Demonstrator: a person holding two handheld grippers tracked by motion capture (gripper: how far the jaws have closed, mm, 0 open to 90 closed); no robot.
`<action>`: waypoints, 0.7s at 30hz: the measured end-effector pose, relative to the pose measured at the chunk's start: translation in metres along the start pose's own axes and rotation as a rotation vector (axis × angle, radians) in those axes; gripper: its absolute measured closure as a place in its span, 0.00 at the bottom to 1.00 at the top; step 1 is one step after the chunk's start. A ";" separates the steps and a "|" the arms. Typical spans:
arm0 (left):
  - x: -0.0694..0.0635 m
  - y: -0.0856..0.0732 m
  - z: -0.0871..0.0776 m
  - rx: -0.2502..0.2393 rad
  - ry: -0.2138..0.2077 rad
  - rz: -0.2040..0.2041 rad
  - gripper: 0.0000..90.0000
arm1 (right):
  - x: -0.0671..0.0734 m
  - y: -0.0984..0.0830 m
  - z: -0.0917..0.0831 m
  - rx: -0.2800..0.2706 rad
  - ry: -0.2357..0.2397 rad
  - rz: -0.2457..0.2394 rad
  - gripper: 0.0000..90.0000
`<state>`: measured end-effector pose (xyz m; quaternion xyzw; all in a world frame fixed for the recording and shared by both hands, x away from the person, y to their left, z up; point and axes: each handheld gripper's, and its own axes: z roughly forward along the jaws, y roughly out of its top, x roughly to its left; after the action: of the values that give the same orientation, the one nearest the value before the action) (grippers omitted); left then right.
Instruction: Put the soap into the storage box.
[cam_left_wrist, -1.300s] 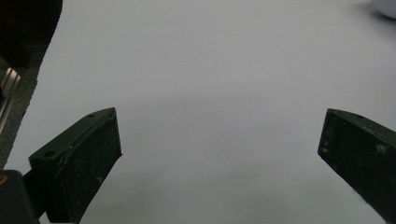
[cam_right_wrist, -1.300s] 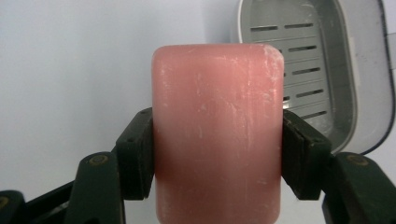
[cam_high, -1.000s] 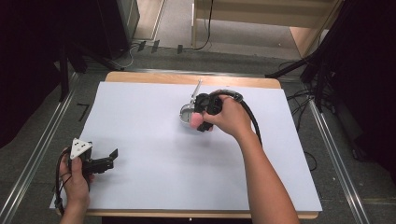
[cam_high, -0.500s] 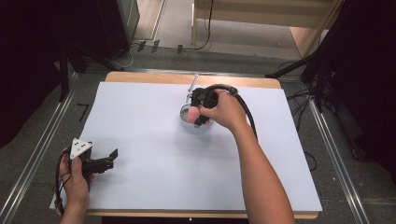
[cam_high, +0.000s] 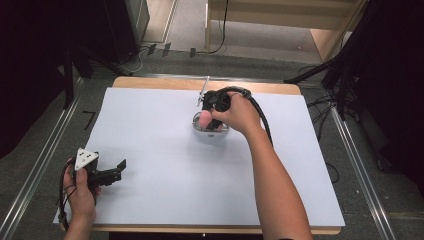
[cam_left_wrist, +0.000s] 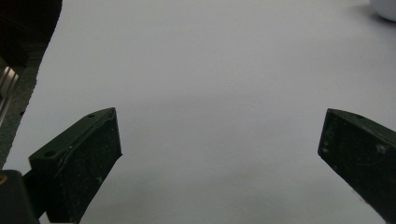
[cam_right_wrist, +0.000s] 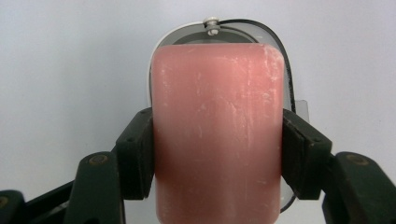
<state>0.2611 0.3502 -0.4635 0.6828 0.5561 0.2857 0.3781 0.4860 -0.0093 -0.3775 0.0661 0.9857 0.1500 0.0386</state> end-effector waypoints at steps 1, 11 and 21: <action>0.000 0.000 0.000 0.000 0.000 0.000 0.00 | 0.000 0.000 0.001 0.001 0.002 0.003 0.43; 0.000 0.000 0.000 -0.003 -0.003 -0.003 0.00 | -0.005 0.000 0.008 0.016 0.004 -0.011 0.43; 0.000 0.000 0.000 -0.002 -0.003 -0.002 0.00 | -0.008 -0.001 0.012 0.021 0.007 -0.006 0.43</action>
<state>0.2612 0.3504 -0.4636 0.6823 0.5560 0.2848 0.3798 0.4949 -0.0080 -0.3887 0.0629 0.9876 0.1398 0.0349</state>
